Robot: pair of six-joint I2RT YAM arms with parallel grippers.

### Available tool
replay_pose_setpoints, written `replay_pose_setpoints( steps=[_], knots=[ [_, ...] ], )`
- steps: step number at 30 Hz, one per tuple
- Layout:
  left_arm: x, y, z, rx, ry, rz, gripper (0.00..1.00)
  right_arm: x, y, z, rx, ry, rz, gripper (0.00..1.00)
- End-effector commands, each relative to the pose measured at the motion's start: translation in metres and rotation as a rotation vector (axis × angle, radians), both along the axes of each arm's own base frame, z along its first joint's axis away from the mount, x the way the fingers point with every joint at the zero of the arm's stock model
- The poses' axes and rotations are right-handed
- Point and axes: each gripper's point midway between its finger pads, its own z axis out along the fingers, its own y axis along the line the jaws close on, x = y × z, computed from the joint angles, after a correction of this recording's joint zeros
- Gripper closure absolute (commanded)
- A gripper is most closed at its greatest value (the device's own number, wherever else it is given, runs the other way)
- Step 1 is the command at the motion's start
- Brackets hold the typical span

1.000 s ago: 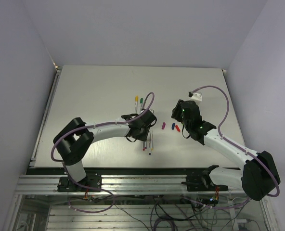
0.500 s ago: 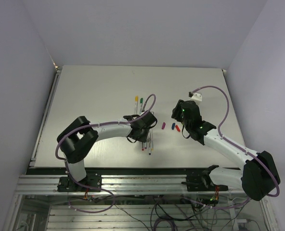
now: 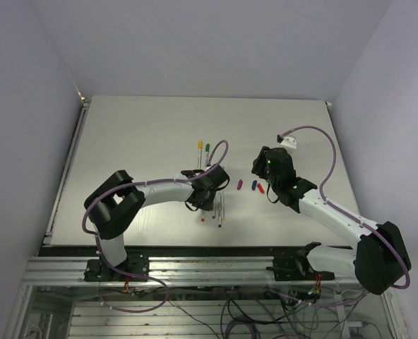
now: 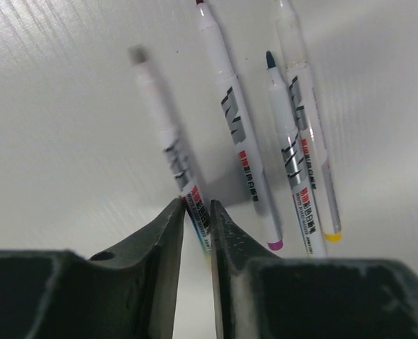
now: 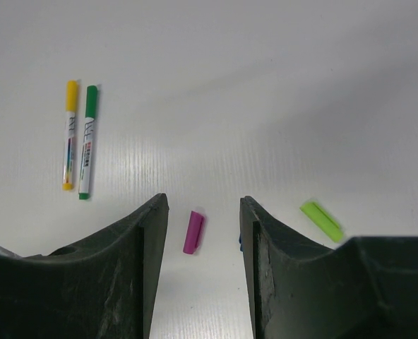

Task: Insert the pens into the pen caps

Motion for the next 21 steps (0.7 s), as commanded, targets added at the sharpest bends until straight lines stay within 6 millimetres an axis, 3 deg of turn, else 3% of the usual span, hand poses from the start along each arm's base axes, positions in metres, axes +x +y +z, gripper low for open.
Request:
replay_pose_setpoints(
  steps=[1,9,14,21],
  knots=[
    [-0.022,0.029,-0.017,0.120,0.080,-0.014,0.72,-0.003,-0.002,-0.006,0.001,0.017,-0.012,0.55],
    [-0.048,0.054,-0.044,0.190,0.182,0.000,0.74,-0.010,-0.007,-0.017,-0.006,0.052,-0.028,0.55],
    [-0.051,0.052,-0.052,0.186,0.203,-0.004,0.93,-0.012,-0.010,-0.022,-0.022,0.070,-0.036,0.56],
    [-0.039,0.040,-0.033,0.124,0.130,-0.043,0.93,-0.019,-0.022,-0.042,-0.122,0.150,-0.052,0.57]
  ],
)
